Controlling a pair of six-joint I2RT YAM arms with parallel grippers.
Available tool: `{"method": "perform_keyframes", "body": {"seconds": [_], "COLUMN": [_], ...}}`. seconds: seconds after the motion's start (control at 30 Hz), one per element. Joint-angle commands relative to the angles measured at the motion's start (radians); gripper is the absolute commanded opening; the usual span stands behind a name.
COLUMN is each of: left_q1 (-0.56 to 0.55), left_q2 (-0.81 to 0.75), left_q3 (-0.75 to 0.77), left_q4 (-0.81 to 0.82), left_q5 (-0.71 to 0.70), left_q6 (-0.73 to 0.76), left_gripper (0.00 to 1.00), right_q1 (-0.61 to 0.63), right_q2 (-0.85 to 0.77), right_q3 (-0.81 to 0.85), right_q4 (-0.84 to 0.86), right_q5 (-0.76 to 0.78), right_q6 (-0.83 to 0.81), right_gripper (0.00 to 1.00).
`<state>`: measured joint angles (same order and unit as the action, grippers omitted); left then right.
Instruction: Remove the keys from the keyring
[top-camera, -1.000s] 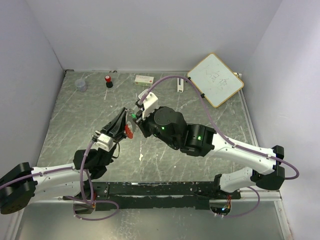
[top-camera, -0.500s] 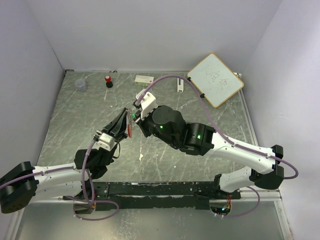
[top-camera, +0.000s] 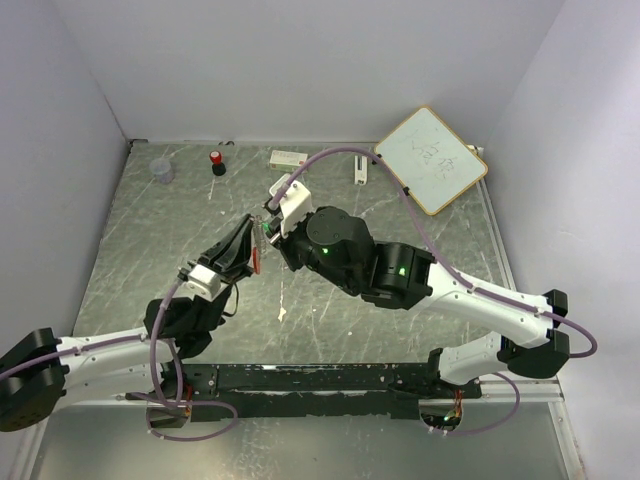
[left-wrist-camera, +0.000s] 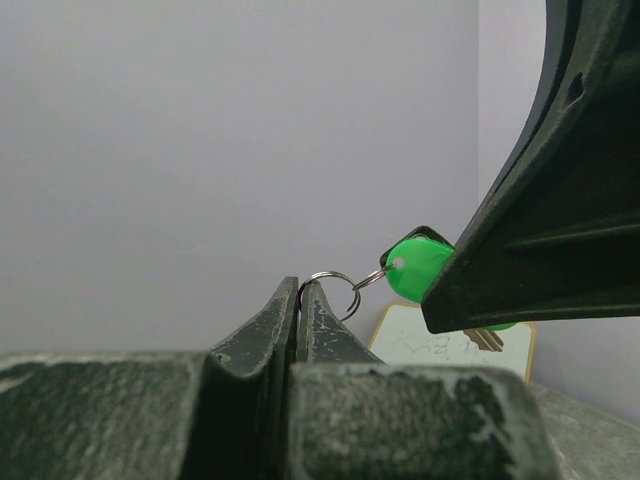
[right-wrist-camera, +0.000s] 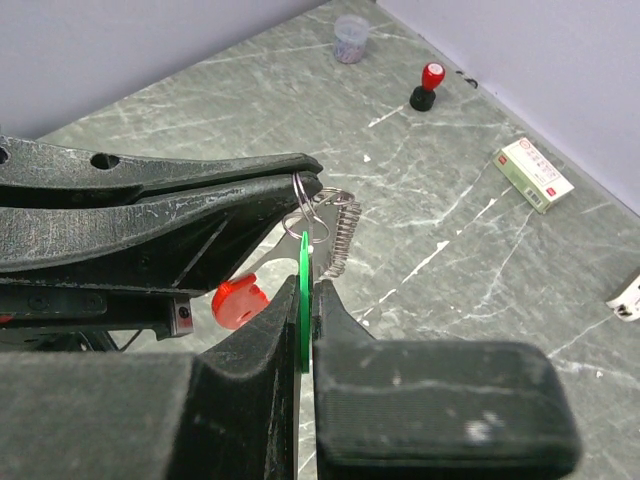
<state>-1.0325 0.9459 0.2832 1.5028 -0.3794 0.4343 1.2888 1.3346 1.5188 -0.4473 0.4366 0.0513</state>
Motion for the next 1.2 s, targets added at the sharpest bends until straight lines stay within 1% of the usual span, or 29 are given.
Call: {"method": "perform_keyframes", "body": {"seconds": [0.0,0.17,0.4,0.63,0.87,1.17], "left_q1": [0.029,0.028,0.029,0.029,0.029,0.029], "left_q2": [-0.032,-0.059,-0.081,-0.103,-0.095,-0.124], "left_q3": [0.024,0.056,0.074,0.096,0.109,0.103], "left_q4": [-0.115,-0.228,-0.288,-0.31,-0.345,-0.409], "left_q5": [-0.087,-0.02,0.068,0.145,0.16,0.102], "left_q6": [-0.032,-0.088,-0.155,-0.205,-0.208,-0.136], "left_gripper": [0.07,0.07,0.07,0.07,0.07,0.07], "right_q1": [0.011,0.011,0.011,0.011,0.011,0.011], "right_q2": [-0.029,-0.008,0.0,-0.007,-0.013,-0.014], "right_q3": [0.069,0.09,0.092,0.079,0.09,0.127], "right_q4": [0.022,0.017,0.019,0.022,0.013,-0.026], "right_q5": [0.019,0.012,0.01,0.011,0.027,0.051], "right_q6": [-0.032,-0.04,-0.048,-0.05,-0.056,-0.061], "right_gripper": [0.0,0.0,0.0,0.0,0.0,0.0]}}
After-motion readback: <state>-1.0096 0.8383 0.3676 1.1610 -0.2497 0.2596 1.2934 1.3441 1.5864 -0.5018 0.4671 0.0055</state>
